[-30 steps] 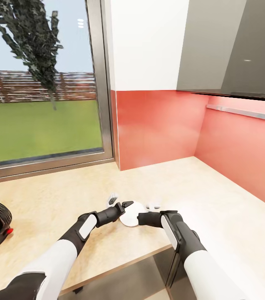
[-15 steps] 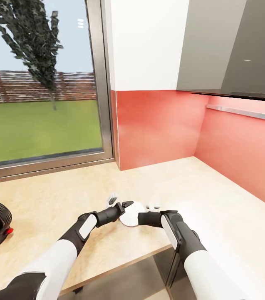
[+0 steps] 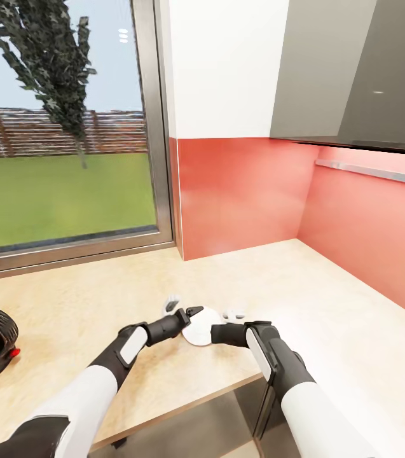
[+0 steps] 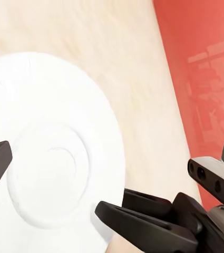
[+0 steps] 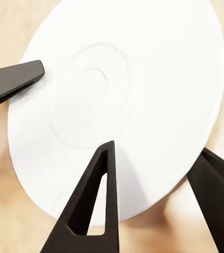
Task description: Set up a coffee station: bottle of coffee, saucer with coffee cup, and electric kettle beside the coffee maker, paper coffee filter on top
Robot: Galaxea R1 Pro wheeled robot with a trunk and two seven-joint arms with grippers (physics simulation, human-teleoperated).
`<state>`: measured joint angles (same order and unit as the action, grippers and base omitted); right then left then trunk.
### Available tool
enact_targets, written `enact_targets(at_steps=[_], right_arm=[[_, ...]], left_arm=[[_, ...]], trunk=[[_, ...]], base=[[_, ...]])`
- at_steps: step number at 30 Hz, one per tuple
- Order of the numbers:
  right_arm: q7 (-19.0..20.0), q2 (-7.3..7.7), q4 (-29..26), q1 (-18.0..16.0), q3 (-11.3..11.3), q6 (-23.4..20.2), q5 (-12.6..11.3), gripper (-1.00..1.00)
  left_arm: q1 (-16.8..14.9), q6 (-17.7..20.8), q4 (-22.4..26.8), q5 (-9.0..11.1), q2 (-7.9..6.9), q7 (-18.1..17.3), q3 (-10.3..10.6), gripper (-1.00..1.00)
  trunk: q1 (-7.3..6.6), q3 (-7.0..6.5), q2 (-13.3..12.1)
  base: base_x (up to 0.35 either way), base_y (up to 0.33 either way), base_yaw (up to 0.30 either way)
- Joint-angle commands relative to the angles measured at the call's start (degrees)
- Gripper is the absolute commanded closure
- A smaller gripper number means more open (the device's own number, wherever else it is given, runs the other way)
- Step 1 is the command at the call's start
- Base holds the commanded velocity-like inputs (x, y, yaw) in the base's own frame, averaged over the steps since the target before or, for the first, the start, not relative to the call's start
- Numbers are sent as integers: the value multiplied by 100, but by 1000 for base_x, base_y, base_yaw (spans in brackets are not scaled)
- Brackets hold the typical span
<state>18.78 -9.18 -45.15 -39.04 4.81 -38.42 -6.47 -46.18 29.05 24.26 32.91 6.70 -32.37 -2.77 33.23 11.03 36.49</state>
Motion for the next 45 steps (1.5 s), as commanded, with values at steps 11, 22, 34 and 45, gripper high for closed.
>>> enact_targets(at_steps=[11, 22, 34, 45], right_arm=[[-23, 5, -52, -2, -5, -24, 104, 100], [-15, 11, -111, -6, -55, -8, 102, 100], [-39, 41, -1078, -7, -85, 155, 128, 100], [-41, 362, -1198, -7, -85, 883, 137, 100]], left_arm=[[-8, 122, 419, 3, -530, -7, -312, -100], [-10, 157, 928, -2, -1088, -42, -300, -100], [117, 129, 1135, -89, -1317, -320, -235, -100], [371, 119, 1142, -248, -1390, -489, -226, -100]], trunk=[[2, 11, 7], [2, 11, 7], [2, 11, 7], [2, 11, 7]], base=[[0, 0, 0], [0, 0, 0], [0, 0, 0], [-285, 0, 0]])
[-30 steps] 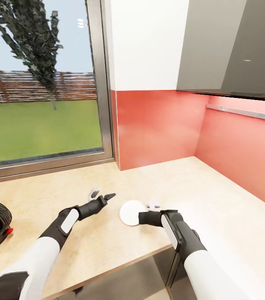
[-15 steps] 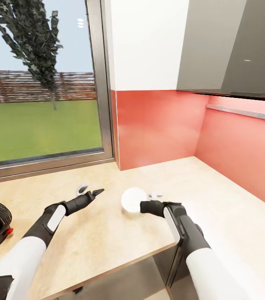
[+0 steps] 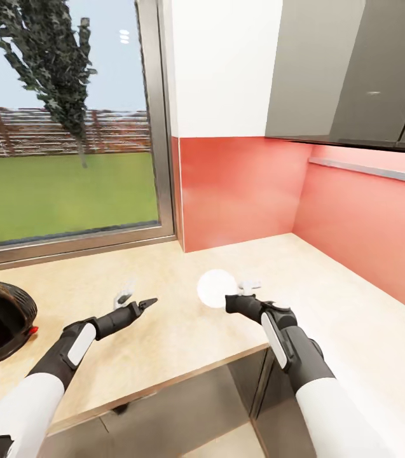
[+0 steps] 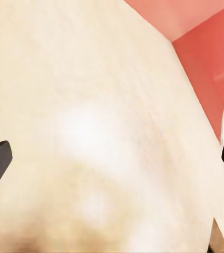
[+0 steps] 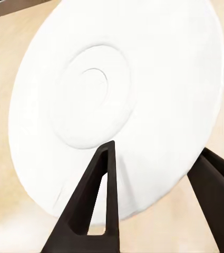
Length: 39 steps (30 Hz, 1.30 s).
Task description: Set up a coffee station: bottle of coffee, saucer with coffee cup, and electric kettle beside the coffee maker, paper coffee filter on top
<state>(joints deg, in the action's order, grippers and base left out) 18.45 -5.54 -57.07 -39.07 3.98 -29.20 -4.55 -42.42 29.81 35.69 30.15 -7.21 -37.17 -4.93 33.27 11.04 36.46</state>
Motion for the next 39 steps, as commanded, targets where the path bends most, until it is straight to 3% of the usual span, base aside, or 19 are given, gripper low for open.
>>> enact_targets(at_steps=[1, 15, 19, 24, 29, 36, 39], right_arm=[[-8, 9, -6, -4, -2, -21, -55, 100], [0, 27, -80, -4, -2, 19, -64, 100], [0, 27, -84, -4, -2, 17, -64, 100], [0, 27, -86, -4, -2, 13, -64, 100], [0, 27, -87, -4, -2, 15, -67, 100], [0, 27, -88, -4, -2, 13, -68, 100], [0, 27, -94, -4, -2, 13, -71, 100]], left_arm=[[14, 43, -1, 28, 0, -9, -10, -100], [84, 38, -1, 26, 24, -31, 0, -100], [253, 18, 6, 27, 54, -71, 2, -100], [507, -9, 8, 26, 58, -599, 6, -100], [577, -10, 8, 26, 55, -883, 5, -100], [587, -11, 1, 26, 59, -933, 4, -100], [744, -16, -30, 20, 44, -935, 1, -100]], trunk=[[-2, 10, 10], [-2, 8, 10], [-2, -8, 10], [-2, -31, 10], [-2, -55, 10], [-2, -88, 10], [-2, -102, 10]], base=[[-335, 0, 0], [-336, 0, 8], [-337, 0, 201], [-337, 0, 228], [-337, 0, 231], [-337, 0, 231], [-337, 0, 231]])
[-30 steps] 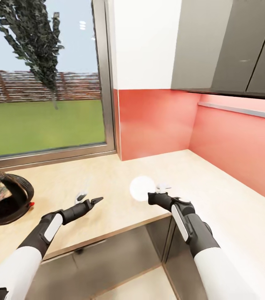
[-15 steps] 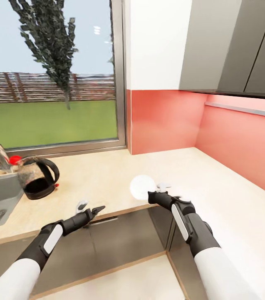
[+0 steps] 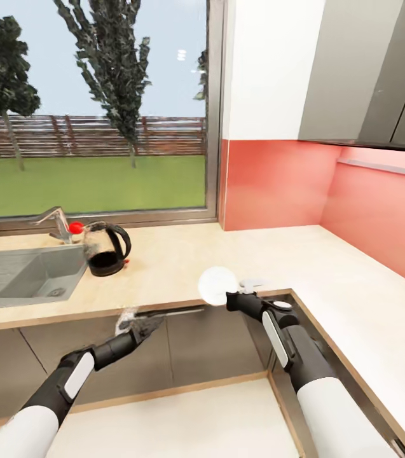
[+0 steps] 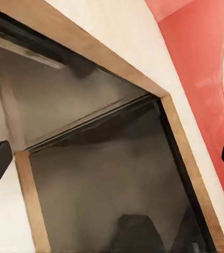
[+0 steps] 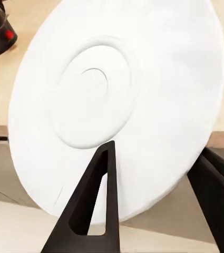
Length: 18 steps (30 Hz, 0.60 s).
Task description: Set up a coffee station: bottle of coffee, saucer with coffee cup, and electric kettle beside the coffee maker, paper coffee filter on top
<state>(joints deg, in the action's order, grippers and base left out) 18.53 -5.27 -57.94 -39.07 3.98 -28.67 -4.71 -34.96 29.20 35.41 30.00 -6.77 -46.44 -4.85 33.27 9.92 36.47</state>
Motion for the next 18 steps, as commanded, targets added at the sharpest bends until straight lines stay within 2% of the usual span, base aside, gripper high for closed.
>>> enact_targets(at_steps=[1, 2, 3, 4, 5, 7, 8, 10, 11, 13, 15, 18], right_arm=[[-8, 0, -17, -4, -2, -41, -52, 100], [-8, 0, -36, -4, 0, -41, -51, 100], [-8, 0, -91, -4, 6, -42, -49, 100], [-8, -1, -152, -4, 16, -42, -49, 100], [-11, 0, -187, -4, 22, -48, -48, 100], [-9, 0, -195, -4, 23, -55, -48, 100], [-8, 0, -197, -4, 27, -59, -48, 100], [-6, 0, -199, -4, 30, -64, -50, 100], [1, 0, -200, -4, 39, -67, -54, 100], [6, -3, -200, -4, 51, -67, -59, 100], [10, -5, -200, -4, 57, -63, -62, 100], [16, -25, -192, -4, 78, -61, -65, 100]], left_arm=[[89, 43, -5, 29, -9, -10, -7, -100], [200, 38, -9, 19, -20, -12, -7, -100], [485, 19, -31, -69, -35, -11, -10, -100], [861, -126, -57, -267, -47, -3, -17, -100], [1362, -770, -97, -560, -78, 68, -31, -100], [1665, -1189, -196, -689, -119, 242, -62, -100], [1842, -1406, -351, -740, -176, 512, -72, -100], [1951, -1533, -562, -773, -229, 846, -75, -100], [2032, -1660, -1001, -874, -299, 1398, -66, -100], [2056, -1806, -1335, -1043, -360, 1726, -49, -100], [2068, -1944, -1592, -1237, -396, 1897, -40, -100], [2078, -2217, -2185, -1737, -428, 2400, -32, -100]], trunk=[[-2, 5, 9], [-2, 0, 9], [-2, -5, 9], [-2, -10, 9], [-2, -14, 9], [-2, -24, 9], [-2, -27, 9], [-2, -30, 9], [-2, -31, 9], [-2, -31, 9], [-2, -32, 9], [-2, -32, 9]], base=[[-336, 0, 231], [-337, 0, 231], [-336, 0, 231], [-335, 0, 231], [-257, 0, 231], [-165, 0, 226], [-67, 0, 137], [-39, 0, 79], [-11, 0, 23], [-6, 0, 12], [-3, 0, 5], [-1, 0, 2]])
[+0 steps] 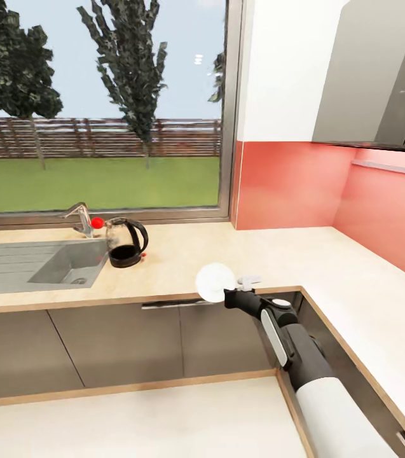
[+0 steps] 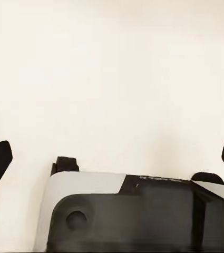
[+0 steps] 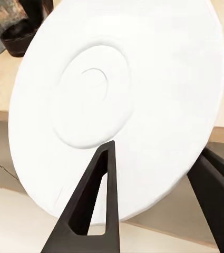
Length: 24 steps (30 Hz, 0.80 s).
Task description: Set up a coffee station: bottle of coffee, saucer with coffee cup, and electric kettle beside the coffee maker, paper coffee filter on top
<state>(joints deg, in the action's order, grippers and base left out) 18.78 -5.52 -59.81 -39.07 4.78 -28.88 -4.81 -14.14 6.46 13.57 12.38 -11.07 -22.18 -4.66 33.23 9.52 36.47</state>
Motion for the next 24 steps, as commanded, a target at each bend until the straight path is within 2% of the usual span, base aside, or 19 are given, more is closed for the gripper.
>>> enact_targets(at_steps=[1, 4, 6, 7, 8, 9, 14, 16, 21, 24], right_arm=[[-7, -11, 1, -4, 7, -39, -54, 100], [0, -24, 27, -4, 94, -39, -55, 100], [2, -27, 34, -4, 143, -39, -55, 100], [2, -27, 37, -4, 151, -39, -55, 100], [2, -28, 44, -4, 166, -39, -55, 100], [3, -31, 49, -4, 171, -39, -55, 100], [3, -40, 58, -4, 207, -39, -57, 100], [3, -43, 68, -4, 330, -39, -61, 100], [3, -46, 77, -4, 630, -45, -63, 100], [6, -46, 81, -4, 685, -46, -64, 100]], left_arm=[[-3, -26, -158, -124, -2, 208, -48, -100], [-1, -225, -451, -410, -3, 1045, -40, -100], [9, -285, -570, -480, 5, 1622, -37, -100], [23, -296, -594, -493, 9, 1757, -37, -100], [83, -329, -640, -518, 25, 2088, -36, -100], [119, -411, -658, -527, 38, 2239, -38, -100], [185, -1079, -701, -515, 51, 2472, -49, -100], [227, -1296, -705, -502, 46, 2504, -57, -100], [271, -1455, -706, -483, 37, 2523, -73, -100], [277, -1484, -706, -474, 37, 2526, -91, -100]], trunk=[[2, 9, 8], [2, 9, 8], [2, 9, 8], [2, 9, 8], [2, 9, 8], [2, 9, 8], [2, 9, 8], [2, 9, 8], [2, 9, 8], [2, 9, 8]], base=[[0, 0, 0], [0, 0, 0], [0, 0, 0], [0, 0, 0], [0, 0, 0], [0, 0, 0], [0, 0, 0], [0, 0, 0], [0, 0, 0], [0, 0, 0]])
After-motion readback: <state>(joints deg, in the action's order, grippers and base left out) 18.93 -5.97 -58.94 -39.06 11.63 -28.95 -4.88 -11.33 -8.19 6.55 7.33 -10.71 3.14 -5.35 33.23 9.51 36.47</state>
